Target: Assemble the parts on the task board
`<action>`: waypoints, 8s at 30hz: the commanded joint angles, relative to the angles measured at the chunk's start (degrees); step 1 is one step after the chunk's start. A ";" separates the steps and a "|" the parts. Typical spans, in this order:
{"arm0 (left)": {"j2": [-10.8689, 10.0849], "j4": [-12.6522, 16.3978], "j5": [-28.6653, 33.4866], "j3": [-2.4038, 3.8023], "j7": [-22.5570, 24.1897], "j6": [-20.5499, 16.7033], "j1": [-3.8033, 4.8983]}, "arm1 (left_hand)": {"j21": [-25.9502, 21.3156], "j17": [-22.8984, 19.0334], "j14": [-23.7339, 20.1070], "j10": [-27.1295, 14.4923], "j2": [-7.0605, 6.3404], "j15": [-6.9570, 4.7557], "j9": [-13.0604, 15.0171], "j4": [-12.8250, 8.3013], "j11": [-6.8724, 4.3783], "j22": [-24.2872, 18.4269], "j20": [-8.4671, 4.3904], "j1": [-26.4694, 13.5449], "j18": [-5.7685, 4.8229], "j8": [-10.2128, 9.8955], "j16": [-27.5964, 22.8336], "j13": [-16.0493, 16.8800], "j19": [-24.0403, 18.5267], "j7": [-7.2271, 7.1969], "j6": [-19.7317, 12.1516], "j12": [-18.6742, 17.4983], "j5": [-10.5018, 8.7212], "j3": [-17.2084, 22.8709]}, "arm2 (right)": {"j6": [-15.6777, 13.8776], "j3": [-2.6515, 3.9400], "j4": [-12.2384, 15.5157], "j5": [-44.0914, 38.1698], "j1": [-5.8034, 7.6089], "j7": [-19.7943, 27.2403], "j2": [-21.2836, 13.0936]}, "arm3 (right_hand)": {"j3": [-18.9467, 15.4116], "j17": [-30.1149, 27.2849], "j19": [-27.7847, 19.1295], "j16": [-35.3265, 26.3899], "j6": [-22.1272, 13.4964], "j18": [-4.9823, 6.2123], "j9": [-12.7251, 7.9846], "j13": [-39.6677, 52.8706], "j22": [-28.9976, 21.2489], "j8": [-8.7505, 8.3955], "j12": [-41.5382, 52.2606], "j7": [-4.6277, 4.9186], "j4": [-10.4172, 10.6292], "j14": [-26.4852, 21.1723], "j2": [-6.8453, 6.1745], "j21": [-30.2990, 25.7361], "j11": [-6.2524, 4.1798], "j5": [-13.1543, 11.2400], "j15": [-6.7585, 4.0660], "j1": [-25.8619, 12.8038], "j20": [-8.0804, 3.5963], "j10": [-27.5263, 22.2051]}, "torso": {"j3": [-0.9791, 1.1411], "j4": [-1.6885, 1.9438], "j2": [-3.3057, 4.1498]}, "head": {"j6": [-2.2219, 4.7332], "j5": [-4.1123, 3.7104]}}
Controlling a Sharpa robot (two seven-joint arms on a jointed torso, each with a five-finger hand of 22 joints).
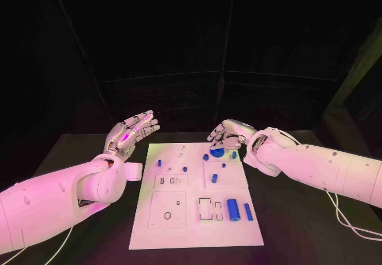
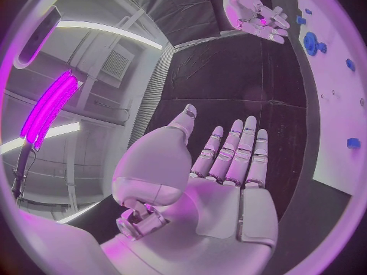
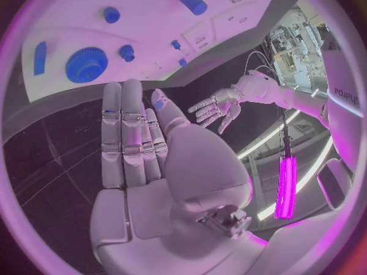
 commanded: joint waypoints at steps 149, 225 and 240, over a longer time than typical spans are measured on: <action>0.23 3.52 0.48 0.07 2.39 2.95 1.23 | 1.00 -0.45 0.43 0.46 0.27 -0.08 -0.03 -0.57 -0.01 0.28 -0.09 -0.15 0.64 0.15 -0.16 -0.07 2.56 7.16 0.52 0.31 0.10 0.15 | 4.55 0.41 -15.24 -18.52 2.07 -13.66 18.66 | 24.69 26.93 -4.55 27.93 -4.47 -0.51 -0.28 -0.82 18.73 -0.92 -2.43 1.43 4.10 -0.34 -7.61 21.91 2.24 -5.94 2.17 -5.42 2.20 -9.52 | -0.50 2.10 3.99 | -1.08 -0.55; 0.69 2.09 0.85 0.04 0.45 6.30 1.25 | 0.69 -0.66 0.07 -0.57 0.32 0.04 -0.13 -0.75 0.06 0.03 -0.08 -0.27 0.53 -0.12 -0.48 -0.18 1.89 7.15 -0.34 -0.06 0.08 0.19 | 12.07 1.26 -3.37 -10.53 2.36 -18.59 1.18 | -1.74 47.16 12.99 44.13 -5.86 -6.22 0.34 78.35 51.07 4.63 77.24 -0.41 27.15 3.52 -8.52 39.12 -1.07 0.01 -0.12 5.08 0.37 16.82 | -0.31 0.94 3.82 | -0.68 -1.31; 0.77 2.17 0.85 0.03 -0.08 6.44 1.25 | 0.66 -0.68 0.04 -0.68 0.31 0.05 -0.13 -0.76 0.07 0.00 -0.08 -0.29 0.52 -0.14 -0.50 -0.19 1.81 7.16 -0.38 -0.10 0.09 0.19 | 10.87 1.24 -3.03 -15.16 2.28 -21.04 2.38 | -0.15 47.46 13.82 44.46 -3.24 -6.52 0.54 79.45 52.68 5.76 78.10 -0.92 25.76 3.52 -7.08 39.76 -1.52 -0.65 -0.44 5.29 0.13 17.46 | -0.33 0.95 3.80 | -0.95 -1.74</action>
